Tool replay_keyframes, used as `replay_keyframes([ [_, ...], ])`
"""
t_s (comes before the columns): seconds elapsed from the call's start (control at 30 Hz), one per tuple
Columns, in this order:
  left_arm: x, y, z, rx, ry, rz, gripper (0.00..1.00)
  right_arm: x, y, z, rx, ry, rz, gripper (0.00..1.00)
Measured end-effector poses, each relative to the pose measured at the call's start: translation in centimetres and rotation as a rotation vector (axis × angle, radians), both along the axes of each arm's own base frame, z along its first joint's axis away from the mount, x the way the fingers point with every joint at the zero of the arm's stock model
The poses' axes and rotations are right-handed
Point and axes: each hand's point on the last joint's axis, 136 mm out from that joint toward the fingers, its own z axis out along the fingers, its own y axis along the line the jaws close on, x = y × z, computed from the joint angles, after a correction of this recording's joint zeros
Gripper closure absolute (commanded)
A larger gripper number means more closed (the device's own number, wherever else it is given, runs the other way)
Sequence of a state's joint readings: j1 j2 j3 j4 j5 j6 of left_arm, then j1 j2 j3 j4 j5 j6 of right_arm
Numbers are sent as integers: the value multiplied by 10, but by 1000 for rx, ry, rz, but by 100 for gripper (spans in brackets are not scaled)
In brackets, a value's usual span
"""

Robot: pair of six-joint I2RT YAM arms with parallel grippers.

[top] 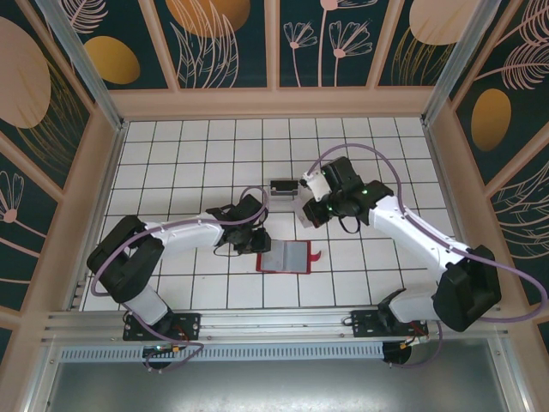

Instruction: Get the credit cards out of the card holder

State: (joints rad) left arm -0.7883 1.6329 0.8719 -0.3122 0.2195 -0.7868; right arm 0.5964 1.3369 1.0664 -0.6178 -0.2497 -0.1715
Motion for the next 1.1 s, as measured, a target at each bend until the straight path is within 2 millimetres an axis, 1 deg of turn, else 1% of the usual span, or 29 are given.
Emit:
replay_keyframes([
  [0.1, 2, 2, 5, 2, -16, 6, 73, 4, -3, 5, -70, -66, 95, 100],
  [0.23, 4, 2, 11, -4, -36, 11, 73, 9, -6, 6, -166, -125, 216, 100],
  [0.53, 6, 7, 20, -7, -72, 28, 72, 20, 0, 1, -292, -164, 447, 100],
  [0.67, 1, 15, 17, 4, -70, 45, 72, 29, 6, -1, -326, -171, 525, 100],
  [0.8, -7, 25, 9, 15, -54, 67, 72, 40, 14, -2, -351, -170, 593, 100],
  [0.97, -16, 34, 7, 14, -46, 89, 72, 59, 26, 0, -371, -182, 654, 100],
  [1.1, -20, 38, 6, 4, -45, 107, 72, 74, 35, -5, -391, -167, 688, 100],
])
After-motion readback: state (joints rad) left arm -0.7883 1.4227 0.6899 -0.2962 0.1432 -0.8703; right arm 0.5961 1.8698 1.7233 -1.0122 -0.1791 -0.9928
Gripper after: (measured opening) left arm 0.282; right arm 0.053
